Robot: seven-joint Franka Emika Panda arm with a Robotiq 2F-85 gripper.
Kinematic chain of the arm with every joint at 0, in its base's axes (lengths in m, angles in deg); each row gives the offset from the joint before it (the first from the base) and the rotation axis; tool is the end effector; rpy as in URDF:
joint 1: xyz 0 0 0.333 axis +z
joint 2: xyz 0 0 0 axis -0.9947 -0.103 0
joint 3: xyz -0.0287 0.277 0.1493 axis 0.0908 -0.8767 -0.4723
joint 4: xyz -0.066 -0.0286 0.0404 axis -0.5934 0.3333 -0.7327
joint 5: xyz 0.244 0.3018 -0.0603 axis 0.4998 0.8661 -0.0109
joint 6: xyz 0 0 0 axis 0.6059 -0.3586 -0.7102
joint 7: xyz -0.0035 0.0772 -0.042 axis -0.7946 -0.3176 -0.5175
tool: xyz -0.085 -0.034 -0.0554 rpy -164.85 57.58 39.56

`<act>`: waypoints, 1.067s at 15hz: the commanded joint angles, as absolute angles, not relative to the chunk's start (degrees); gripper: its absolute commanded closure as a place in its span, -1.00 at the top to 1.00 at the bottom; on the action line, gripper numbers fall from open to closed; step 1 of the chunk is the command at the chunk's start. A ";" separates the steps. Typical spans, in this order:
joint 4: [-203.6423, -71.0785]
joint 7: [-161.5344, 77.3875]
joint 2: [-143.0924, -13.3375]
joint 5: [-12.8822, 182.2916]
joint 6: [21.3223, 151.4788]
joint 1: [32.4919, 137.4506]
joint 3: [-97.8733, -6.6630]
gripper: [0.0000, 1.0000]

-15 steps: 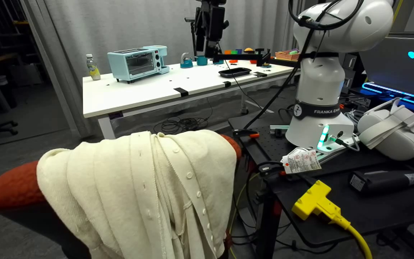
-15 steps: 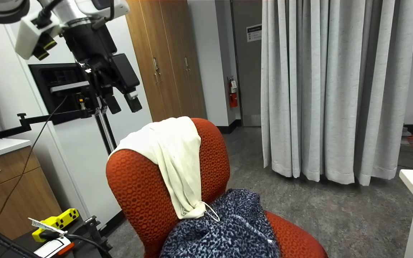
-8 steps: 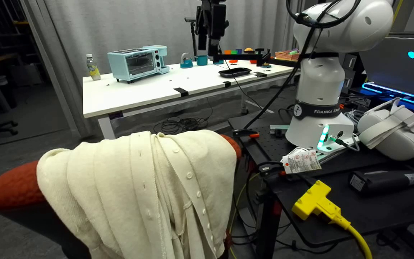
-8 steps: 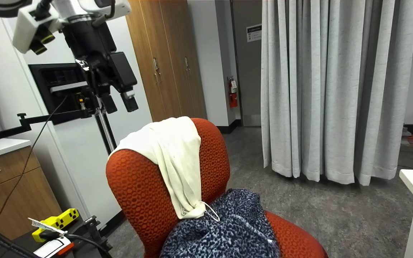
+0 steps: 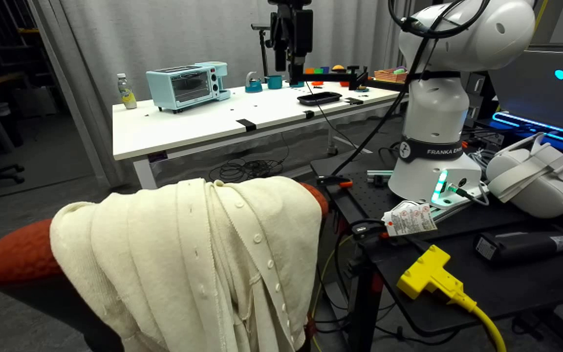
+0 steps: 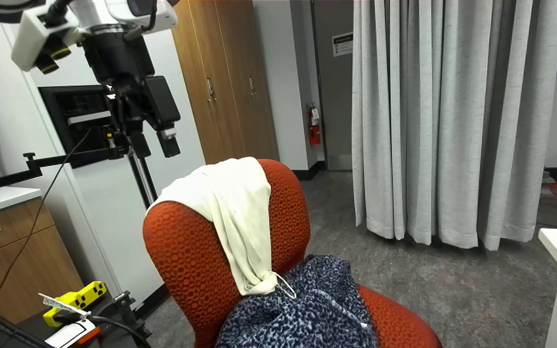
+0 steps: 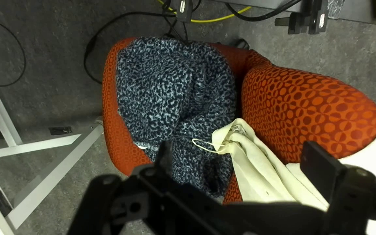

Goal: Move the white jersey from the back of the chair to the seat of the chair

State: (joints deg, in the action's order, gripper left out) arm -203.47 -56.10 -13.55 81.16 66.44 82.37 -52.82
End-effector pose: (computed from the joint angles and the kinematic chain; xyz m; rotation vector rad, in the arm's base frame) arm 0.3023 -0.0332 0.4484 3.0645 0.2094 0.1037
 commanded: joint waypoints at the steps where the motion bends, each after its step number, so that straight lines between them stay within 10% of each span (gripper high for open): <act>1: -202.58 -56.35 -13.72 80.97 63.87 82.73 -52.59 1.00; 16: -202.75 -57.82 -14.21 80.11 64.18 82.93 -52.36 1.00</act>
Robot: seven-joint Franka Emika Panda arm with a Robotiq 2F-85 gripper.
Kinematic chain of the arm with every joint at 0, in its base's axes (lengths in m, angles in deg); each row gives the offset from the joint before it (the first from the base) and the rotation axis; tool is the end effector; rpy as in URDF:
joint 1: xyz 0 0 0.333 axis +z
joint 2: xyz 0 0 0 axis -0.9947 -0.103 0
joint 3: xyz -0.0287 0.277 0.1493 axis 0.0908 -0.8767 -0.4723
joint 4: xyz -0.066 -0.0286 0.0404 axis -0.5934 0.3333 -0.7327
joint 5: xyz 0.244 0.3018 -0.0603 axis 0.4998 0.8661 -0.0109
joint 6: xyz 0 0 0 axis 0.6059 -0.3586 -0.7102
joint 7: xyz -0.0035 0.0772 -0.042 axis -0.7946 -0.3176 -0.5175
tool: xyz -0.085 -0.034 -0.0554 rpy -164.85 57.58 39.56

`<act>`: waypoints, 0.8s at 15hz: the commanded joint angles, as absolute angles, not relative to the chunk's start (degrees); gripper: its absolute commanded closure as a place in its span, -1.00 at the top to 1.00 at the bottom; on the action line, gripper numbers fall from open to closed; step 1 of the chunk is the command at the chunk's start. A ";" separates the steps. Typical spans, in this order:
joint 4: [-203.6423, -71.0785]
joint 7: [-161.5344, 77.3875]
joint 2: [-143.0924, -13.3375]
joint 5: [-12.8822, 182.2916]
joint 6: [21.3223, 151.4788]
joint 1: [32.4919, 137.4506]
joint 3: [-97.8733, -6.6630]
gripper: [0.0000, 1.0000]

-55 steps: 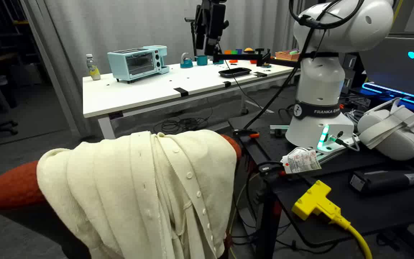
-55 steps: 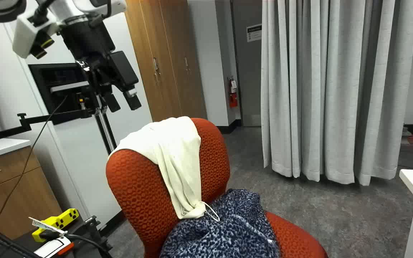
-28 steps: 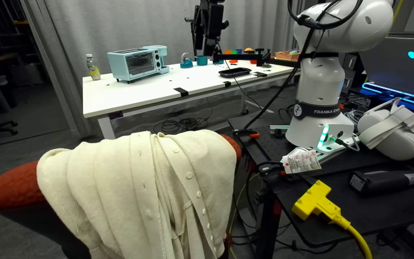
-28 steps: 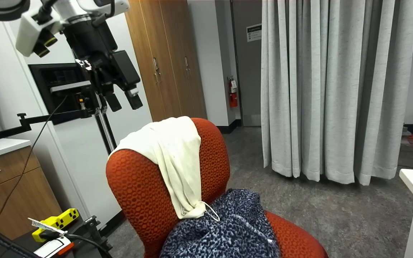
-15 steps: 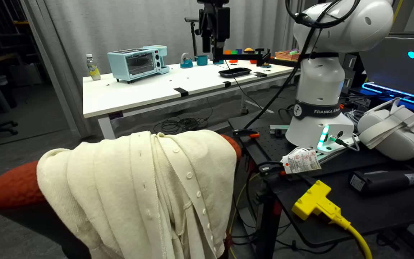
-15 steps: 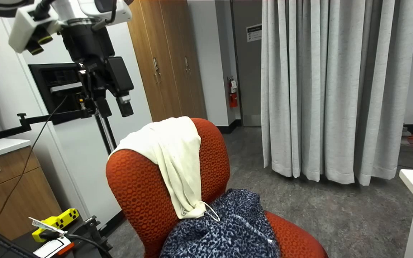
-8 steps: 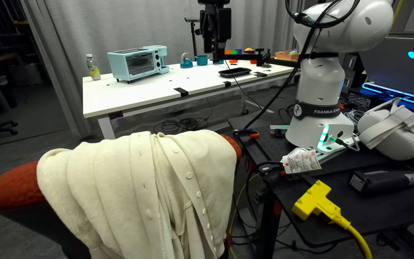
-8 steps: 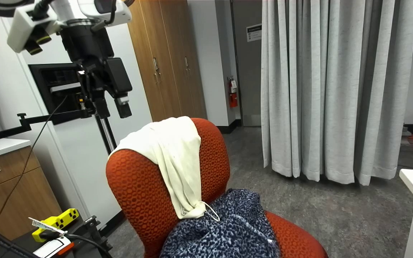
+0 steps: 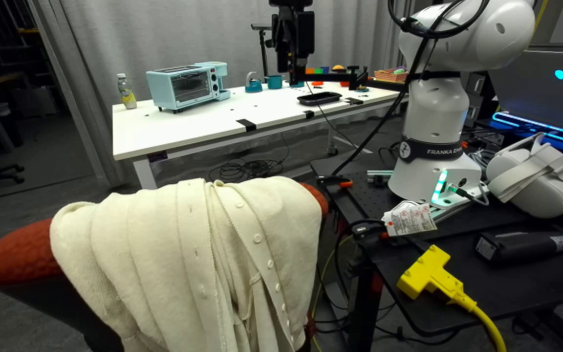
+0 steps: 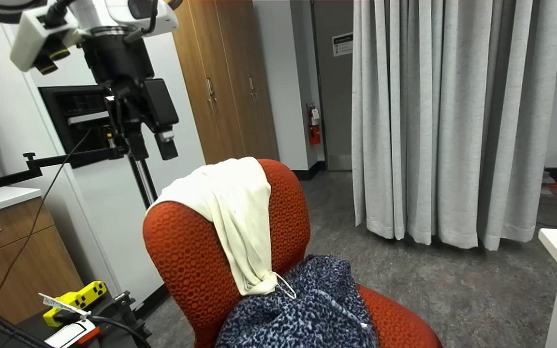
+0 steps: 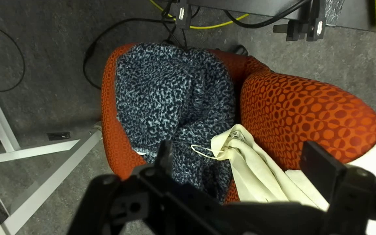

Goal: Move the white jersey from the back of the chair to the seat of the chair

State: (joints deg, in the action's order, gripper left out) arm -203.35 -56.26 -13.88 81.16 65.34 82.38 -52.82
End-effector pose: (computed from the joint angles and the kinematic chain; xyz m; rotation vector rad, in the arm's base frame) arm 0.3014 -0.0332 0.4459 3.0672 0.2133 0.0686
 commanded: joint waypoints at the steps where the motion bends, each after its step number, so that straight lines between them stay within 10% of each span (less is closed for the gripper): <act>1: -202.66 -58.38 -14.33 80.12 63.98 83.06 -52.22 1.00; 12: -203.23 -60.29 -14.58 80.81 65.16 83.42 -51.93 1.00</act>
